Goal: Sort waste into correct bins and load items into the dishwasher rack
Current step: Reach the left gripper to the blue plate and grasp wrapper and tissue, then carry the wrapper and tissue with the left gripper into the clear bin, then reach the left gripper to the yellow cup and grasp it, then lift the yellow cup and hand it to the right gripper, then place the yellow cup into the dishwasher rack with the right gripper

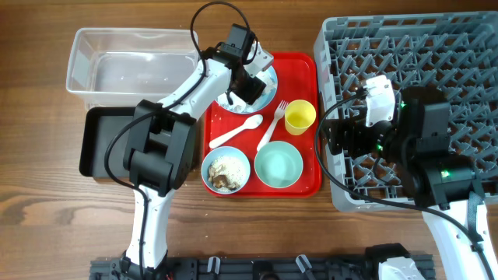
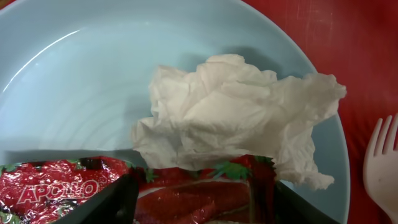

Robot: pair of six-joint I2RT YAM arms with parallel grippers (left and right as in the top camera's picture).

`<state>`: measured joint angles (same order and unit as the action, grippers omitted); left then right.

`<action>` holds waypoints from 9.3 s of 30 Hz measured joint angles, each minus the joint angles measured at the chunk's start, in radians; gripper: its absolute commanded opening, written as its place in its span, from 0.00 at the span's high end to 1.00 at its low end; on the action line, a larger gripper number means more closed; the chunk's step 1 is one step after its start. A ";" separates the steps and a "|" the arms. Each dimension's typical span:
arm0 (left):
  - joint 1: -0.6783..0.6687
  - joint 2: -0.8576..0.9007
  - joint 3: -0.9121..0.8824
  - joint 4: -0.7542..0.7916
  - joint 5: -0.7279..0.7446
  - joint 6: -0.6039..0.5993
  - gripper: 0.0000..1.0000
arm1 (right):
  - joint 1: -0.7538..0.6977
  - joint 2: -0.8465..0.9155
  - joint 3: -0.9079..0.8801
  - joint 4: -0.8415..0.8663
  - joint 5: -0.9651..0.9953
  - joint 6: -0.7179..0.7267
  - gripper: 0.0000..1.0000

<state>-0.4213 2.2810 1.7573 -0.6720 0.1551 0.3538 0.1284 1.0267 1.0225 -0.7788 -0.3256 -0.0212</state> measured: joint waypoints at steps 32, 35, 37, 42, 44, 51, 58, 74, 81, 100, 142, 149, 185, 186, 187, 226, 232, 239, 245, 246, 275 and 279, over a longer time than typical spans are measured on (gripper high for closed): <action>0.084 -0.217 0.068 -0.023 0.003 -0.293 0.96 | 0.000 0.001 0.000 -0.003 0.000 0.000 0.00; 0.134 -0.332 0.090 -0.042 0.003 -0.312 0.96 | 0.000 0.001 0.000 -0.003 0.000 0.000 0.00; 0.172 -0.387 0.102 -0.059 0.003 -0.317 0.96 | 0.000 0.001 0.000 -0.003 0.000 0.000 0.00; 0.258 -0.403 0.108 -0.129 0.003 -0.324 0.96 | 0.000 0.001 0.000 -0.004 0.000 0.000 0.00; 0.298 -0.390 0.100 -0.153 -0.002 -0.327 0.96 | 0.000 0.001 0.000 -0.004 0.000 0.000 0.00; 0.417 -0.331 0.048 -0.166 -0.021 -0.331 0.80 | 0.000 0.001 0.000 -0.004 0.000 0.000 0.00; 0.478 -0.230 0.000 -0.170 -0.031 -0.334 0.08 | 0.000 0.001 0.000 -0.003 0.000 0.000 0.00; 0.388 -0.357 -0.003 -0.234 0.154 -0.341 0.00 | 0.000 0.001 0.000 -0.002 0.000 0.000 0.00; 0.180 -0.383 0.003 -0.270 0.250 -0.373 0.00 | 0.000 0.001 0.000 0.012 0.000 0.008 0.01; -0.146 -0.192 -0.014 -0.131 0.219 -0.667 0.22 | 0.000 0.001 0.000 0.015 0.005 0.047 0.00; 0.186 -0.122 -0.002 -0.348 0.927 -0.543 0.96 | 0.000 0.085 0.000 0.158 -0.127 0.159 0.03; 0.241 -0.129 -0.001 -0.509 1.190 -0.371 0.96 | 0.000 0.240 0.001 0.443 -0.453 0.180 0.08; 0.155 -0.130 -0.001 -0.563 1.389 -0.305 0.96 | 0.002 0.438 0.001 0.740 -0.786 0.239 0.48; 0.155 -0.130 -0.001 -0.563 1.391 -0.302 0.94 | 0.002 0.438 0.001 0.740 -0.790 0.240 0.55; 0.156 -0.130 -0.001 -0.563 1.392 -0.301 0.90 | 0.001 0.438 0.001 0.739 -0.793 0.245 0.58; 0.158 -0.131 0.002 -0.490 0.888 -0.290 0.47 | -0.321 0.151 0.320 -0.430 -0.195 0.187 0.69; 0.158 -0.131 0.002 -0.479 0.546 -0.303 0.44 | -0.318 0.169 0.356 -0.623 0.069 0.208 0.69; 0.158 -0.131 0.002 -0.463 0.391 -0.311 0.44 | -0.252 0.310 0.309 -0.619 0.217 0.271 0.69; 0.158 -0.131 0.002 -0.463 0.365 -0.311 0.43 | -0.178 0.442 0.304 -0.603 0.270 0.295 0.68; 0.158 -0.131 0.002 -0.464 0.365 -0.311 0.42 | -0.170 0.455 0.303 -0.602 0.274 0.298 0.66; 0.179 -0.402 0.211 -0.666 0.264 -0.400 0.04 | -0.162 0.432 0.518 -0.579 0.157 0.232 0.17; 0.173 -0.441 0.212 -0.769 0.205 -0.523 0.00 | -0.162 0.359 0.527 -0.556 0.137 0.224 0.16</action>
<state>-0.2485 1.8397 1.9694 -1.4406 0.3603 -0.1688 -0.0334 1.3861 1.5494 -1.3350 -0.1883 0.2031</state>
